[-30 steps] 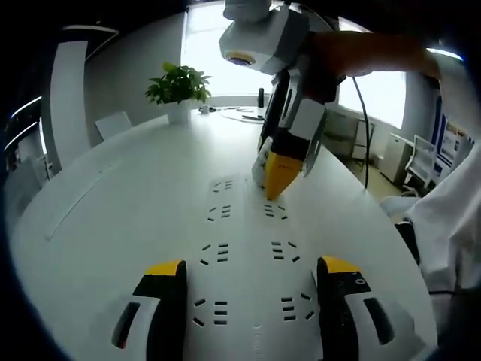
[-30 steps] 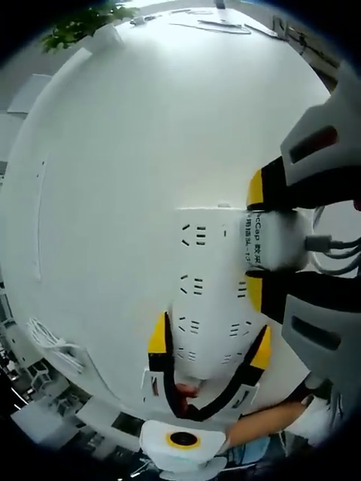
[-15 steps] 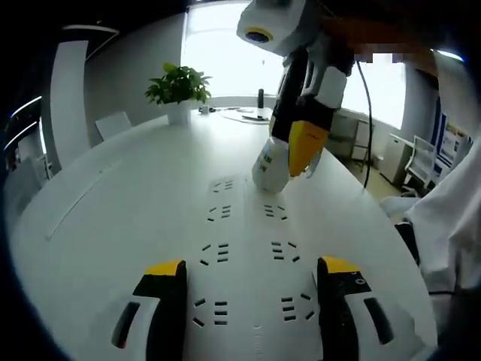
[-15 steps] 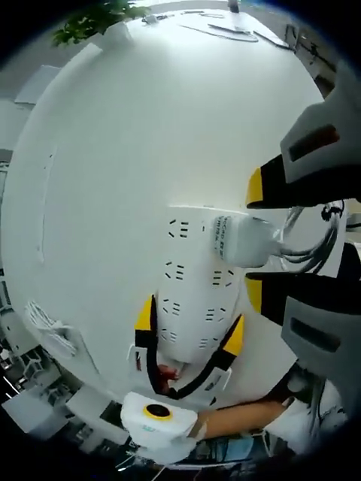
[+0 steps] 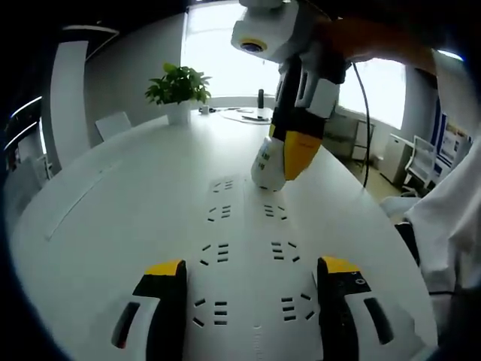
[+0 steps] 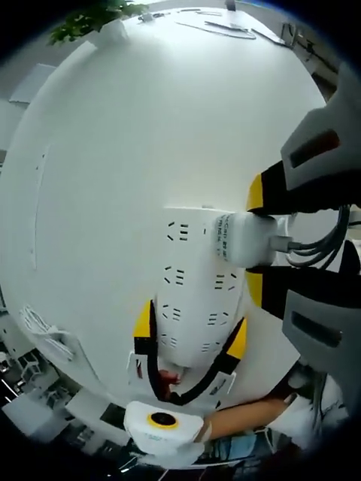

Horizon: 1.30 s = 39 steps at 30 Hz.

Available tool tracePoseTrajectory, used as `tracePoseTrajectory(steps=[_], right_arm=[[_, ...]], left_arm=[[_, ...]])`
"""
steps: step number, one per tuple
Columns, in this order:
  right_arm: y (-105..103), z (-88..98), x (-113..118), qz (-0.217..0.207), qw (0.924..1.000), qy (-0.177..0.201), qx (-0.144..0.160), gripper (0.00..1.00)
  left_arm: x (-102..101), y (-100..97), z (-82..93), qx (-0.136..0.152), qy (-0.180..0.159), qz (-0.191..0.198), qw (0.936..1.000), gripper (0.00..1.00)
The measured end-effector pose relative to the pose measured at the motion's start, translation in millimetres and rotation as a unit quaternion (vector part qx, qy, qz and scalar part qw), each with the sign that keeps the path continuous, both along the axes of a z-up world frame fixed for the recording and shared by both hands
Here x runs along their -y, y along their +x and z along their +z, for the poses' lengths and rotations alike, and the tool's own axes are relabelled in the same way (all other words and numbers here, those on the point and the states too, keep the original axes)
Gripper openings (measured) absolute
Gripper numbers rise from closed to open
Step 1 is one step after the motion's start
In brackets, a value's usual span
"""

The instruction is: Straighten the power strip on the desk, plug the charger into it

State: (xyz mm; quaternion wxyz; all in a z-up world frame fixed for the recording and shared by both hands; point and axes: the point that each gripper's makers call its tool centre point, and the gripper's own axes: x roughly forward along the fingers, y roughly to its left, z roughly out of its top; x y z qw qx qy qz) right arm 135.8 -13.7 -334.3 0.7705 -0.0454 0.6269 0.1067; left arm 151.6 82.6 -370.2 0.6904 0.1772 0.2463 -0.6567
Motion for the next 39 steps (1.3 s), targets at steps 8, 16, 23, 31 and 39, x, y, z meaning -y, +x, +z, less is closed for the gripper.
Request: tracePoseTrajectory(steps=[8, 16, 23, 31, 39], right_arm=[[3.6, 2.4, -2.5, -0.019, 0.9989, 0.027, -0.033, 0.25], [-6.2, -2.5, -5.0, -0.001, 0.9988, -0.006, -0.048, 0.25], [4.0, -1.9, -6.2, 0.022, 0.9984, -0.042, -0.032, 0.23], [-3.1, -8.0, -2.8, 0.006, 0.9992, -0.035, -0.018, 0.23], [20.4, -6.7, -0.4, 0.007, 0.9983, -0.037, -0.044, 0.23]], left_arm=[[0.0, 0.2, -0.1, -0.001, -0.003, 0.001, 1.0000, 0.71], [0.1, 0.3, -0.2, 0.000, -0.003, 0.001, 1.0000, 0.71], [0.5, 1.6, -0.1, 0.003, -0.001, 0.006, 1.0000, 0.71], [0.8, 2.2, 0.0, 0.003, -0.002, 0.010, 0.9999, 0.70], [1.5, 5.0, 1.9, 0.003, -0.014, 0.016, 0.9998, 0.69]])
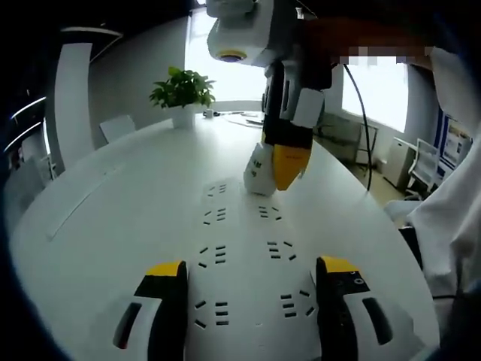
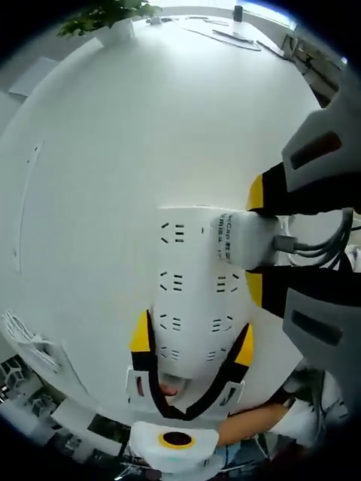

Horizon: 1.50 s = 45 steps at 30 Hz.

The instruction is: Straighten the power strip on the desk, plug the charger into it

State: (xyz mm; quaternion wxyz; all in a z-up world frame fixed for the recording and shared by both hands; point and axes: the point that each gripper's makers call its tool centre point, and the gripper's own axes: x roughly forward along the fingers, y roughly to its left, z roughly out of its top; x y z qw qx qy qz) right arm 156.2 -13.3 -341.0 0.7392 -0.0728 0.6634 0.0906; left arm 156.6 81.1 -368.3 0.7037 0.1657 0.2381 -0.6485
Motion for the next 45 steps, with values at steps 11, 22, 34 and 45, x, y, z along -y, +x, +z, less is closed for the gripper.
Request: tracePoseTrajectory(steps=[11, 22, 34, 45], right_arm=[[-5.4, -5.3, 4.3, 0.000, 0.9998, 0.017, -0.008, 0.23], [2.8, -10.5, 5.3, 0.026, 0.9995, -0.001, -0.017, 0.26], [5.3, -9.0, -4.6, 0.023, 0.9971, 0.071, 0.013, 0.31], [11.6, 23.9, -16.9, 0.234, 0.9615, 0.090, 0.113, 0.48]], left_arm=[[-0.1, 2.1, 1.8, -0.007, -0.007, 0.008, 0.9999, 0.68], [0.1, 2.2, 1.5, -0.010, -0.001, 0.015, 0.9998, 0.68], [-0.8, 3.8, 1.3, -0.013, -0.002, 0.019, 0.9997, 0.69], [-0.4, 3.3, 1.5, -0.015, -0.006, 0.019, 0.9997, 0.69]])
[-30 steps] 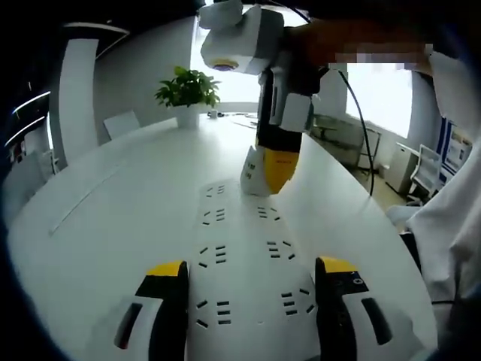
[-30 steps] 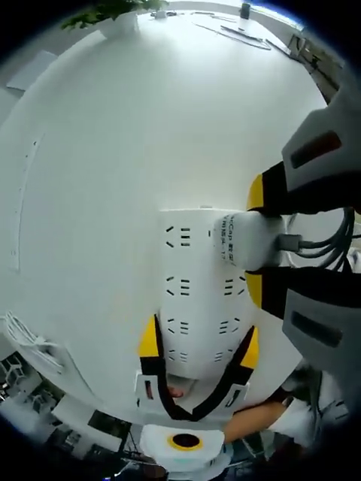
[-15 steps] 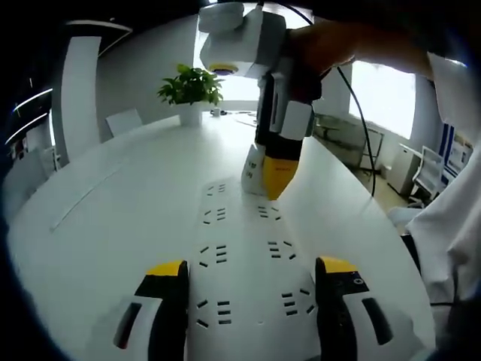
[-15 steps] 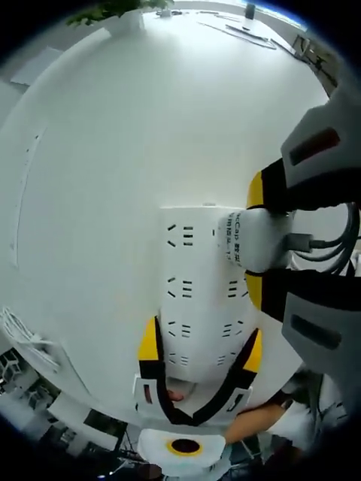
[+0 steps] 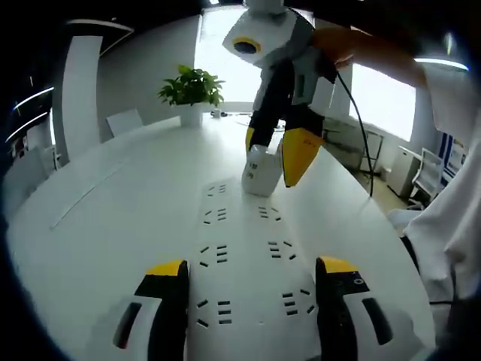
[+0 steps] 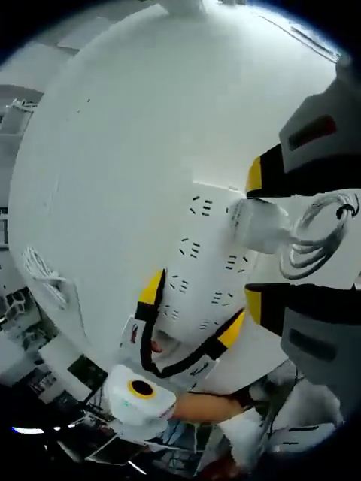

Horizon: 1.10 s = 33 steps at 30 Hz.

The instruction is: Straighten the power strip on the desk, plug the charger into it

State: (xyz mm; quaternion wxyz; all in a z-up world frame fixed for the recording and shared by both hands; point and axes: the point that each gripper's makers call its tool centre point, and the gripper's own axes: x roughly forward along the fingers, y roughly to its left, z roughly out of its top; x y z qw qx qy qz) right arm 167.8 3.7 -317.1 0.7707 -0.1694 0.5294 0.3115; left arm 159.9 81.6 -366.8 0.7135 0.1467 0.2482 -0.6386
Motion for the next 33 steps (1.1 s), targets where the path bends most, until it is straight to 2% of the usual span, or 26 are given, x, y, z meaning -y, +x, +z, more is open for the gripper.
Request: tracePoseTrajectory(steps=[2, 4, 6, 8, 11, 13, 14, 15, 17, 18, 21, 22, 24, 25, 26, 27, 29, 30, 31, 33], right_arm=[[4.9, 7.1, -2.1, 0.061, 0.9970, -0.019, 0.044, 0.52], [7.4, 11.7, -4.6, 0.119, 0.9895, -0.043, 0.070, 0.59], [9.7, 14.4, -6.4, 0.175, 0.9778, -0.069, 0.093, 0.61], [8.6, 12.9, -5.5, 0.237, 0.9590, -0.110, 0.110, 0.59], [6.7, 2.4, -1.8, 0.285, 0.9390, -0.155, 0.113, 0.58], [5.9, -4.7, -0.7, 0.306, 0.9296, -0.173, 0.111, 0.58], [4.5, -9.1, 1.3, 0.328, 0.9202, -0.187, 0.103, 0.57], [6.0, -13.1, 4.4, 0.343, 0.9108, -0.205, 0.103, 0.55], [7.1, -15.9, 5.7, 0.365, 0.8993, -0.218, 0.102, 0.46], [7.0, -16.9, 4.9, 0.368, 0.8990, -0.215, 0.100, 0.43], [9.3, -19.8, 2.9, 0.363, 0.9028, -0.209, 0.096, 0.42], [6.8, -22.4, 3.9, 0.370, 0.9002, -0.211, 0.091, 0.40], [3.9, -27.8, 9.8, 0.383, 0.8911, -0.228, 0.085, 0.35], [6.8, -28.8, 11.6, 0.398, 0.8801, -0.240, 0.096, 0.34], [9.1, -27.9, 13.4, 0.405, 0.8734, -0.249, 0.106, 0.33], [6.6, -28.7, 13.3, 0.404, 0.8755, -0.244, 0.104, 0.33], [6.3, -27.5, 11.9, 0.371, 0.8942, -0.228, 0.104, 0.33], [4.6, -27.2, 11.8, 0.359, 0.9010, -0.222, 0.100, 0.33], [2.9, -26.7, 11.9, 0.353, 0.9046, -0.219, 0.098, 0.33], [-0.7, -26.6, 12.9, 0.356, 0.9032, -0.219, 0.098, 0.33]], left_arm=[[0.4, -0.3, 0.2, 0.000, -0.001, 0.000, 1.0000, 0.69], [0.6, -0.5, 0.3, 0.000, -0.001, -0.001, 1.0000, 0.69], [1.0, -0.7, 0.4, 0.000, -0.001, -0.001, 1.0000, 0.69], [1.5, -0.9, 0.5, -0.001, -0.001, -0.001, 1.0000, 0.69], [2.0, -1.2, 0.5, 0.000, 0.000, 0.000, 1.0000, 0.69], [2.2, -1.3, 0.6, -0.001, 0.000, -0.001, 1.0000, 0.69], [2.4, -1.4, 0.6, -0.001, 0.000, 0.000, 1.0000, 0.69], [2.5, -1.4, 0.7, 0.000, 0.000, 0.000, 1.0000, 0.69], [2.6, -1.5, 0.8, 0.000, 0.000, 0.001, 1.0000, 0.69], [2.7, -1.4, 0.8, 0.000, 0.000, 0.001, 1.0000, 0.69], [2.8, -1.4, 0.8, 0.000, 0.002, 0.001, 1.0000, 0.69], [2.9, -1.4, 0.8, 0.000, 0.002, 0.001, 1.0000, 0.69], [2.9, -1.4, 0.8, 0.000, 0.002, 0.001, 1.0000, 0.69], [3.0, -1.5, 0.8, 0.000, 0.001, 0.000, 1.0000, 0.69], [2.9, -1.5, 0.8, -0.001, 0.001, 0.000, 1.0000, 0.70], [2.9, -1.4, 0.8, -0.001, 0.002, 0.000, 1.0000, 0.70], [2.9, -1.5, 1.0, -0.001, 0.001, -0.001, 1.0000, 0.70], [3.4, -2.0, 1.2, -0.001, -0.001, -0.005, 1.0000, 0.70], [3.8, -2.8, 1.4, 0.000, -0.003, -0.011, 0.9999, 0.70], [4.4, -3.8, 1.5, -0.001, -0.006, -0.018, 0.9998, 0.70]])
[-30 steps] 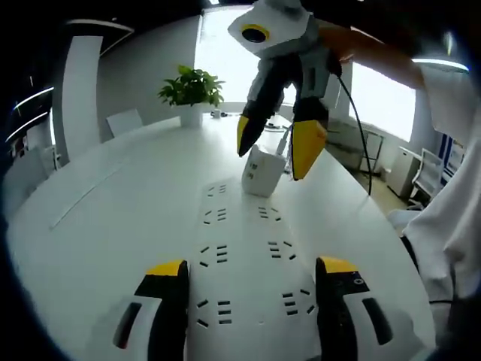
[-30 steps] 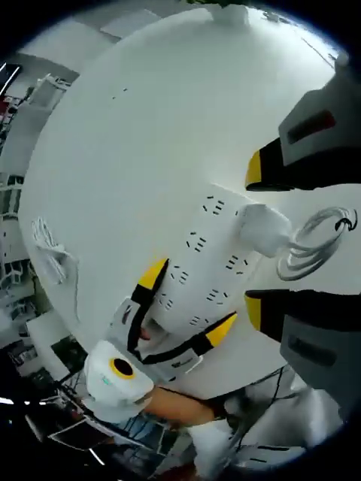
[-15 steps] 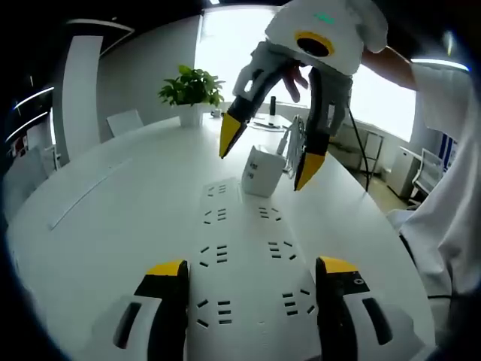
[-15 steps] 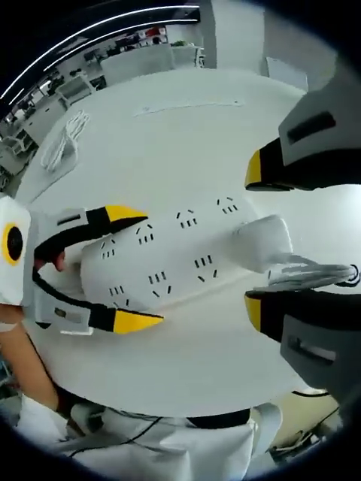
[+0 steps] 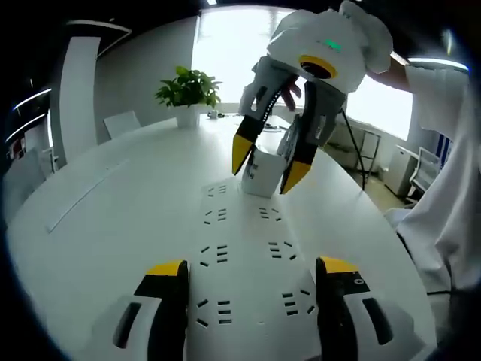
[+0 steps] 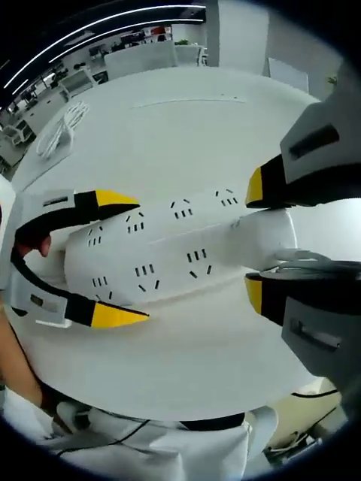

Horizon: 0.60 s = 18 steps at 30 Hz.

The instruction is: Straighten the power strip on the desk, plug the charger into it

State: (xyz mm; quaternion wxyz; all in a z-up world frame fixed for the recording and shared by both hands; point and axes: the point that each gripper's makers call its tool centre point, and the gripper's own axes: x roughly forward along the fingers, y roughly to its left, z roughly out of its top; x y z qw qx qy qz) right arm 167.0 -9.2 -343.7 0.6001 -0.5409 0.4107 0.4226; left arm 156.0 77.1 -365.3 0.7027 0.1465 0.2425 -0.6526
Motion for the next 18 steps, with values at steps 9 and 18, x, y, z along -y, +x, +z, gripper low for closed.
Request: tracePoseTrajectory(steps=[9, 18], right_arm=[[-14.1, -0.1, 1.5, -0.030, 0.9995, 0.000, 0.005, 0.32], [-24.5, 0.3, 2.0, -0.050, 0.9987, 0.010, 0.006, 0.32]], left_arm=[[2.3, -5.0, -0.4, 0.003, 0.011, -0.030, 0.9995, 0.70], [2.9, -8.6, -1.5, 0.000, 0.022, -0.050, 0.9985, 0.70]])
